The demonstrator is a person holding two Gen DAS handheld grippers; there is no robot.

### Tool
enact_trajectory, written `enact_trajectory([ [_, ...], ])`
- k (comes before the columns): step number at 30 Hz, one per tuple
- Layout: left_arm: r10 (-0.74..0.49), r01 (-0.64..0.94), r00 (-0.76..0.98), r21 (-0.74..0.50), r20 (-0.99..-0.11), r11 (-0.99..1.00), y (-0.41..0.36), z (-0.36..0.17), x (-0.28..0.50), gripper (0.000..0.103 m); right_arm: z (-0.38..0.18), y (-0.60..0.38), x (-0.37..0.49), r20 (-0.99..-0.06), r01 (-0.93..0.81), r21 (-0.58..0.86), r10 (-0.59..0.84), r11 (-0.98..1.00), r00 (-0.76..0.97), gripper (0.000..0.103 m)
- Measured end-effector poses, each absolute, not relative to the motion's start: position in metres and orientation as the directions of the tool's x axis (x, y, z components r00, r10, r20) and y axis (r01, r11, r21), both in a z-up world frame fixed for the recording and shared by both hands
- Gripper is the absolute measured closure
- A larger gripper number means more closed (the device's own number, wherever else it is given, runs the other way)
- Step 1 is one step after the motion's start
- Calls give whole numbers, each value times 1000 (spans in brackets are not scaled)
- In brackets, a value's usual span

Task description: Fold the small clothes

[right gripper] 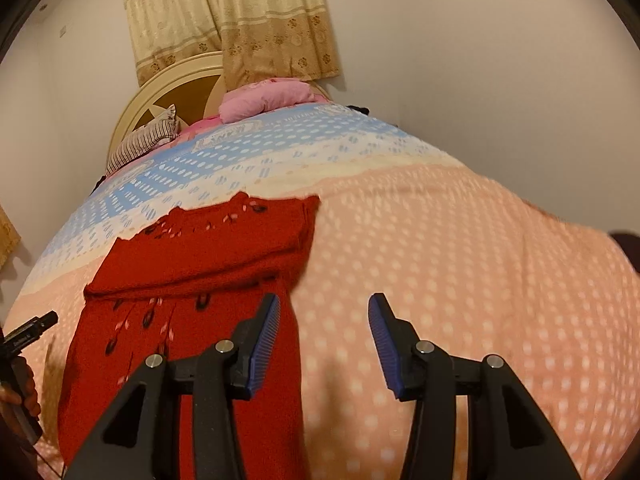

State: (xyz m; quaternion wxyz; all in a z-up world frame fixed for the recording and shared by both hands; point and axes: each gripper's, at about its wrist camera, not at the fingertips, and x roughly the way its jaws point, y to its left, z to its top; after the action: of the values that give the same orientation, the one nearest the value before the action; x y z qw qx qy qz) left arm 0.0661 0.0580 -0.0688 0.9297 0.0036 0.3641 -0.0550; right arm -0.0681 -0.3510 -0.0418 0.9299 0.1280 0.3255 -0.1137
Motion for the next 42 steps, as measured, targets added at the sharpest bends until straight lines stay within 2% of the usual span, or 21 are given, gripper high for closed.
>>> enact_trajectory([
  [7, -49, 118, 751, 61, -659, 991, 39, -62, 36, 0, -52, -338, -85, -669, 252, 197, -58, 947, 741, 55],
  [18, -97, 187, 739, 65, -667, 980, 26, -68, 0, 0, -40, -329, -124, -688, 189, 124, -52, 974, 723, 55],
  [20, -96, 196, 734, 74, -672, 978, 26, -71, -9, 0, -44, -328, -134, -707, 179, 114, -47, 977, 706, 46],
  [23, -99, 206, 733, 81, -673, 975, 28, -74, -23, 0, -55, -327, -149, -731, 180, 106, -47, 978, 681, 42],
  [35, -359, 395, 625, -116, -693, 911, 51, -84, -89, 0, -80, -308, -199, -793, 54, 135, 75, 989, 605, 42],
  [40, -345, 379, 596, -124, -725, 917, 59, -100, -100, 0, -106, -295, -197, -824, 26, 181, 137, 983, 550, 42],
  [42, -367, 366, 576, -171, -730, 915, 68, -105, -102, 0, -112, -293, -195, -826, 19, 216, 172, 976, 536, 42],
])
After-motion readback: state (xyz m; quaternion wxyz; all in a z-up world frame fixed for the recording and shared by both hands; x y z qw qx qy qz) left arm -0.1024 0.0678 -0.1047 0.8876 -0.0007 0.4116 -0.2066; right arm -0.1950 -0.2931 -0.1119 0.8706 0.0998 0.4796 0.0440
